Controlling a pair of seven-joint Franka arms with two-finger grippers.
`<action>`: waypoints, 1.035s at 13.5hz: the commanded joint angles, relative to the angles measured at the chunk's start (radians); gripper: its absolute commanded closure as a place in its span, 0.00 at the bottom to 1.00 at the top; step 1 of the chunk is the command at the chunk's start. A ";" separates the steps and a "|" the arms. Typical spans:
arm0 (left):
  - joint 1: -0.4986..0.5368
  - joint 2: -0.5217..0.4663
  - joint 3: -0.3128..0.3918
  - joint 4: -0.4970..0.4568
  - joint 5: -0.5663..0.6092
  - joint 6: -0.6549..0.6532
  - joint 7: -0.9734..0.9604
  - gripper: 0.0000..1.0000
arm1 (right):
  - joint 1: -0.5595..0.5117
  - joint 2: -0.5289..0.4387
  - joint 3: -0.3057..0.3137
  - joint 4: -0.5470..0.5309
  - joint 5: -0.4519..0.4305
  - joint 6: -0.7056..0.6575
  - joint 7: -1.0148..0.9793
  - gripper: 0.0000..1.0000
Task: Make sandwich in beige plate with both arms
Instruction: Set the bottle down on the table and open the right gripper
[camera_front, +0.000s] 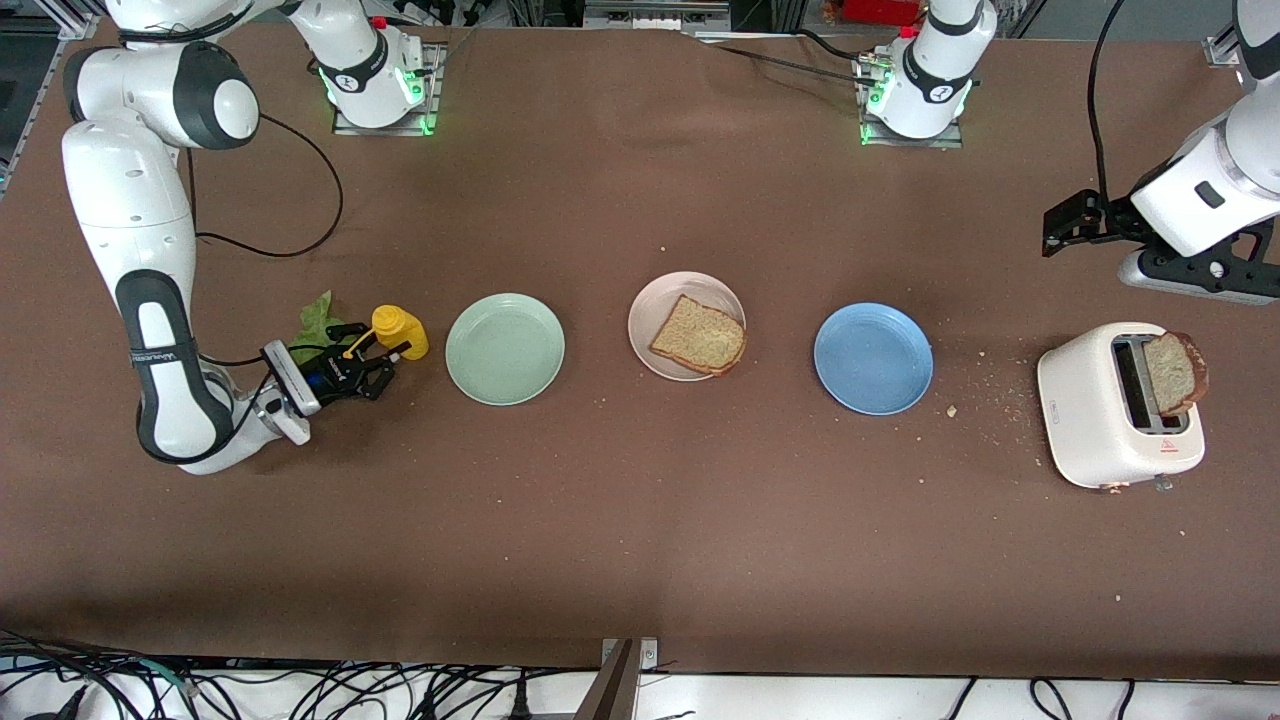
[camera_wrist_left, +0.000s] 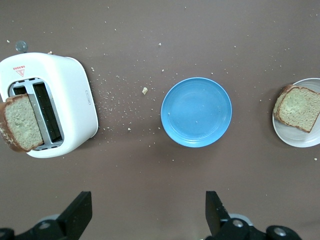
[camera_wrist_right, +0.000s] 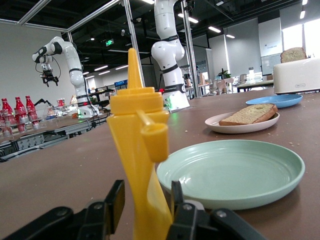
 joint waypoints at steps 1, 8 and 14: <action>-0.001 0.003 0.003 0.009 -0.029 0.000 0.001 0.00 | -0.011 -0.002 -0.011 0.031 -0.009 -0.007 0.046 0.00; -0.001 0.003 0.005 0.009 -0.029 0.000 0.001 0.00 | -0.009 -0.074 -0.115 0.146 -0.016 -0.098 0.323 0.00; -0.001 0.003 0.003 0.009 -0.029 0.000 0.001 0.00 | -0.008 -0.235 -0.151 0.187 -0.170 -0.138 0.757 0.00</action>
